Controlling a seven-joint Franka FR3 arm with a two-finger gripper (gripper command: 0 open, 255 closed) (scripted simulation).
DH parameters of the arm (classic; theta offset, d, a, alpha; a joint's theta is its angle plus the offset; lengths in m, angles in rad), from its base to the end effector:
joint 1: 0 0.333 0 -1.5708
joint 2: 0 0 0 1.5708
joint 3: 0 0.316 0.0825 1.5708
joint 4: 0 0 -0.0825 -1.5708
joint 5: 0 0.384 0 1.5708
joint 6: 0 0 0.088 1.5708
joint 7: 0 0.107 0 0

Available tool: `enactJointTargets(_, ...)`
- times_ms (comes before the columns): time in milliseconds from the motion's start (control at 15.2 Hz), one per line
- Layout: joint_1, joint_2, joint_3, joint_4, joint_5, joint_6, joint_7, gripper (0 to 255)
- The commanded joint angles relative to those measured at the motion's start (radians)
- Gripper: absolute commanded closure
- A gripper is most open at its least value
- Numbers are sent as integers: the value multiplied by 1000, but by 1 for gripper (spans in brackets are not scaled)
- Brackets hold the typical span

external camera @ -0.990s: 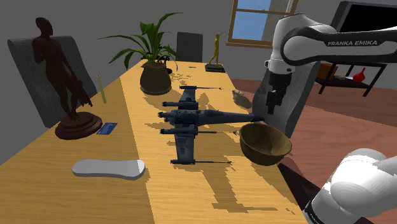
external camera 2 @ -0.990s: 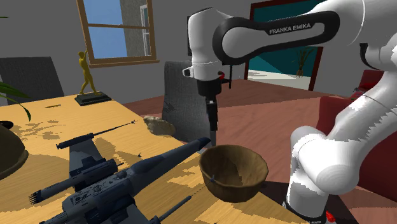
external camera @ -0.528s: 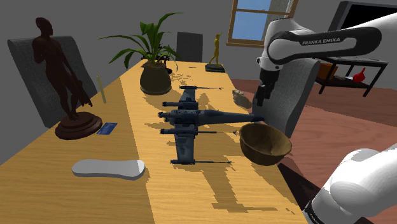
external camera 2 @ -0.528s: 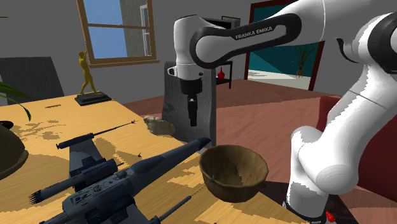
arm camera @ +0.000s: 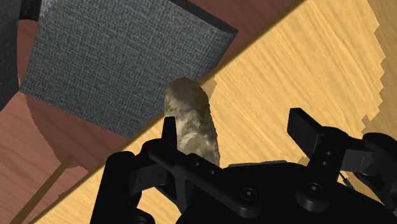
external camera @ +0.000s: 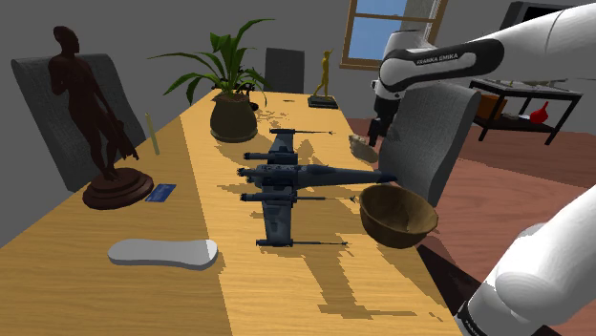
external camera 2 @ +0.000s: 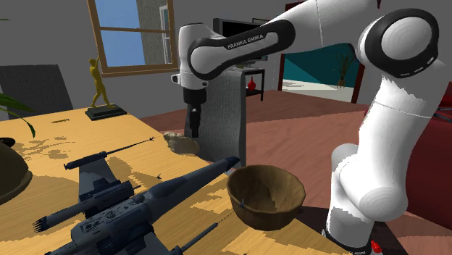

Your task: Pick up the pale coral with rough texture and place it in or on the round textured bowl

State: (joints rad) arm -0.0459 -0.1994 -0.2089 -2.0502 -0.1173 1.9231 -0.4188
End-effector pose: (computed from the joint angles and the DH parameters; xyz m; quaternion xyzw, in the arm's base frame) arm 0.4867 -0.1415 0.5297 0.9936 0.1014 0.0209 0.0445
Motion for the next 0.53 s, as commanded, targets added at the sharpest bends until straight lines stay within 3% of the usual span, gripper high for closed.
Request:
enactJointTargets(0, 0, 71, -14, 61, 21, 32, -31, 0)
enactJointTargets(264, -10, 206, -36, 203, 74, 64, -98, 0)
enactJointTargets(462, -12, 221, -37, 193, 79, 90, -102, 0)
